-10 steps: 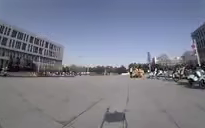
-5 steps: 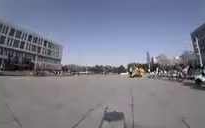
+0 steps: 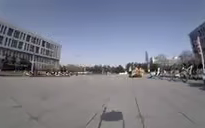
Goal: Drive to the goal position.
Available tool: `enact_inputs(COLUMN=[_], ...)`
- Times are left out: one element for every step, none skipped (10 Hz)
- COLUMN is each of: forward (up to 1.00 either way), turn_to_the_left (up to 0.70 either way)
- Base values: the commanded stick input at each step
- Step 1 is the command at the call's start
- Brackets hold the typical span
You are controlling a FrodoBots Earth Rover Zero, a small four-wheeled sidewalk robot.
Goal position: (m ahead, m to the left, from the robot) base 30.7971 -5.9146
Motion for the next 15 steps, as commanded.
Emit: enact_inputs(forward=[1.0,1.0,1.0,1.0,1.0,1.0,1.0,1.0,1.0,1.0,1.0,1.0,1.0,1.0,1.0], turn_to_the_left=[0.02,0.02,0.02,0.02,0.02,0.02,0.02,0.02,0.02,0.02,0.02,0.02,0.02,0.02,0.02])
